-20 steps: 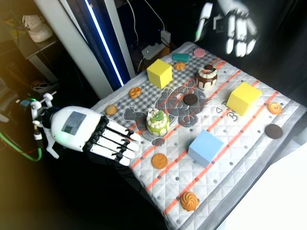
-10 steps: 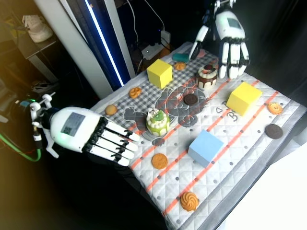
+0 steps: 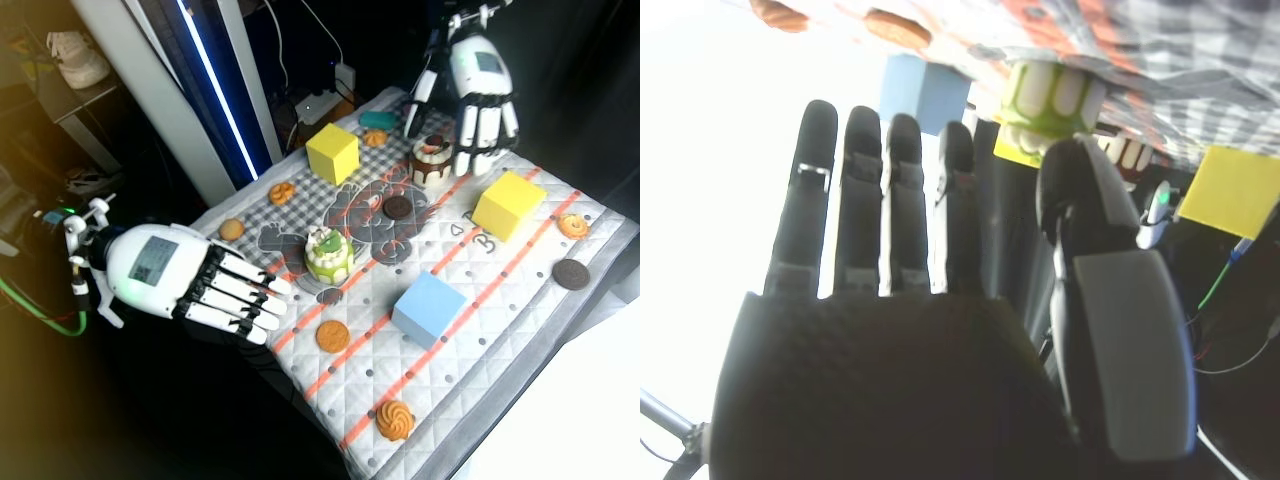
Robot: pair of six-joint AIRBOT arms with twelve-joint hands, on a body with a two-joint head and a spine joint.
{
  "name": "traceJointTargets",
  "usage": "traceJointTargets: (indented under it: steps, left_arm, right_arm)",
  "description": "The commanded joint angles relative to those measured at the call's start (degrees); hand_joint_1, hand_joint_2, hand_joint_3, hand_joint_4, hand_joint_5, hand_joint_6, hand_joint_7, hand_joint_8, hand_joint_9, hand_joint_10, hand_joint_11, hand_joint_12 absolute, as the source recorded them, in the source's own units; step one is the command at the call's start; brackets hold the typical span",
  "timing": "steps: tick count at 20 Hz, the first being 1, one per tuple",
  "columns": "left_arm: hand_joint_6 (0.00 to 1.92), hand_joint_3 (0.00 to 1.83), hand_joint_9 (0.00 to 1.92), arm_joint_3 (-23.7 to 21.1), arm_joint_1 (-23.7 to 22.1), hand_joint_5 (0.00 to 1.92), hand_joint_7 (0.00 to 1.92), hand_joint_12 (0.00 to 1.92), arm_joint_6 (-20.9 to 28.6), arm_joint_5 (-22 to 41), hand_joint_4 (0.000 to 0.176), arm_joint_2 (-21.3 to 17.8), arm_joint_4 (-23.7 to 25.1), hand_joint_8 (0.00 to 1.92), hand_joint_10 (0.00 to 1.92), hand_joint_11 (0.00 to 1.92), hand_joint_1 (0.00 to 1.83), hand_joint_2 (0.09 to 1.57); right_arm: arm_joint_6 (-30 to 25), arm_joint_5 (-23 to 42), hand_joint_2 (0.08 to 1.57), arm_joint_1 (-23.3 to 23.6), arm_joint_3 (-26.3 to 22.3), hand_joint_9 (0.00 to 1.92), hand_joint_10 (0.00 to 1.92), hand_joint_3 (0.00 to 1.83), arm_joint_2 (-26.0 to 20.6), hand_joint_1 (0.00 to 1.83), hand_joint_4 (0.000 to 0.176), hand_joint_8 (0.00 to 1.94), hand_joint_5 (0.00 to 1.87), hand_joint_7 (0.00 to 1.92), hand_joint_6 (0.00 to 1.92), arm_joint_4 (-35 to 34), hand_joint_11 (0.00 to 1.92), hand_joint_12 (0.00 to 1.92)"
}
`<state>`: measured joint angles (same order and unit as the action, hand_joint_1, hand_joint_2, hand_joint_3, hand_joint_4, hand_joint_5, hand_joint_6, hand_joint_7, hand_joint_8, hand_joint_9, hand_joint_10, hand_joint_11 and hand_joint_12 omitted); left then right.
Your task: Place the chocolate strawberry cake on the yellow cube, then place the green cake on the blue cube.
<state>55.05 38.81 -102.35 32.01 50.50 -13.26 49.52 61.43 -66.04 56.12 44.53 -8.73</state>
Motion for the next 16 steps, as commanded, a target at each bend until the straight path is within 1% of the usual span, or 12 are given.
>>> traceJointTargets:
  steps: [1, 3, 4, 6, 8, 9, 10, 12, 13, 14, 15, 16]
  left_arm:
    - [0.0, 0.0, 0.58, 0.3, -0.6, 0.32, 0.51, 1.27, 0.1, 6.6, 0.176, -0.2, 0.1, 0.0, 0.03, 0.08, 0.91, 0.83]
    - [0.0, 0.0, 0.57, 0.4, -0.6, 0.3, 0.52, 1.29, 0.1, 6.7, 0.176, -0.2, 0.1, 0.0, 0.02, 0.05, 0.96, 0.84]
    - [0.01, 0.0, 0.61, 0.4, -0.6, 0.36, 0.58, 1.29, 0.1, 6.7, 0.16, -0.2, 0.1, 0.01, 0.04, 0.08, 1.04, 0.84]
    - [0.01, 0.0, 0.68, 0.5, -0.7, 0.46, 0.67, 1.33, 0.1, 6.6, 0.119, -0.2, -0.2, 0.03, 0.08, 0.12, 1.1, 0.84]
    - [0.0, 0.0, 0.49, 0.5, -0.8, 0.59, 0.75, 1.42, 0.1, 6.7, 0.086, -0.1, -0.2, 0.04, 0.78, 0.1, 1.1, 0.89]
    - [0.01, 0.0, 0.48, 0.7, -0.9, 0.72, 0.83, 1.45, 0.1, 6.6, 0.044, 0.1, -0.2, 0.08, 0.95, 0.13, 1.14, 0.9]
    - [0.01, 0.0, 0.51, 0.9, -1.0, 0.83, 0.88, 1.42, 0.1, 6.4, 0.022, 0.3, -0.3, 0.1, 0.98, 0.16, 1.17, 0.91]
    - [0.01, 0.0, 0.6, 1.1, -1.2, 0.96, 1.0, 1.45, 0.1, 6.4, 0.0, 0.7, -0.6, 0.1, 0.87, 0.18, 1.18, 0.93]
    - [0.19, 0.0, 0.67, 1.1, -1.3, 1.21, 1.09, 1.47, 0.1, 6.7, 0.0, 1.0, -0.7, 0.8, 0.84, 0.2, 1.26, 1.02]
    - [0.42, 0.01, 0.64, 1.2, -1.3, 1.16, 1.05, 1.49, 0.1, 7.0, 0.0, 1.1, -0.8, 1.03, 0.9, 0.19, 1.26, 1.06]
    - [0.15, 0.0, 0.6, 1.2, -1.6, 1.0, 0.9, 1.51, 0.1, 7.3, 0.0, 1.1, -0.8, 0.65, 0.97, 0.16, 1.15, 0.98]
    - [0.04, 0.0, 0.61, 1.2, -1.8, 0.97, 0.94, 1.45, 0.1, 7.6, 0.01, 1.1, -0.9, 0.37, 0.9, 0.12, 1.14, 0.93]
  right_arm:
    - [-0.4, 6.8, 1.3, 0.1, 0.5, 0.36, 0.0, 0.0, -0.1, 0.54, 0.066, 0.0, 0.45, 0.38, 0.0, -0.9, 0.1, 0.72]
    - [-0.5, 6.8, 1.31, 0.1, 0.5, 0.36, 0.0, 0.0, -0.1, 0.54, 0.056, 0.0, 0.45, 0.38, 0.0, -0.9, 0.1, 0.71]
    - [-0.5, 6.8, 1.31, 0.0, 0.5, 0.37, 0.0, 0.0, -0.1, 0.56, 0.049, 0.0, 0.45, 0.39, 0.0, -0.9, 0.11, 0.71]
    - [-0.6, 6.8, 1.31, -0.1, 0.5, 0.37, 0.0, 0.0, 0.0, 0.53, 0.054, 0.0, 0.46, 0.39, 0.0, -0.9, 0.12, 0.7]
    - [-0.7, 6.8, 1.32, -0.2, 0.5, 0.39, 0.01, 0.0, 0.1, 0.55, 0.032, 0.0, 0.47, 0.41, 0.0, -0.9, 0.13, 0.71]
    - [-0.8, 6.8, 1.32, -0.2, 0.6, 0.39, 0.0, 0.0, 0.1, 0.51, 0.045, 0.0, 0.47, 0.4, 0.0, -0.9, 0.13, 0.7]
    - [-0.8, 6.8, 1.32, -0.2, 0.6, 0.38, 0.0, 0.0, 0.2, 0.51, 0.049, 0.0, 0.46, 0.41, 0.0, -0.9, 0.13, 0.7]
    - [-0.9, 6.8, 1.33, -0.2, 0.6, 0.39, 0.0, 0.0, 0.2, 0.5, 0.04, 0.0, 0.46, 0.41, 0.0, -0.9, 0.14, 0.7]
    - [-0.9, 6.8, 1.33, -0.3, 0.6, 0.39, 0.0, 0.0, 0.2, 0.49, 0.04, 0.0, 0.46, 0.41, 0.0, -0.9, 0.13, 0.68]
    - [-1.0, 6.8, 1.34, -0.3, 0.6, 0.39, 0.0, 0.0, 0.2, 0.49, 0.044, 0.0, 0.46, 0.41, 0.0, -0.9, 0.12, 0.68]
    - [-1.1, 6.8, 1.33, -0.4, 0.6, 0.38, 0.0, 0.0, 0.2, 0.49, 0.04, 0.0, 0.46, 0.41, 0.0, -0.9, 0.12, 0.67]
    - [-1.1, 6.8, 1.33, -0.4, 0.7, 0.39, 0.0, 0.0, 0.2, 0.49, 0.04, 0.0, 0.47, 0.42, 0.0, -0.9, 0.13, 0.67]
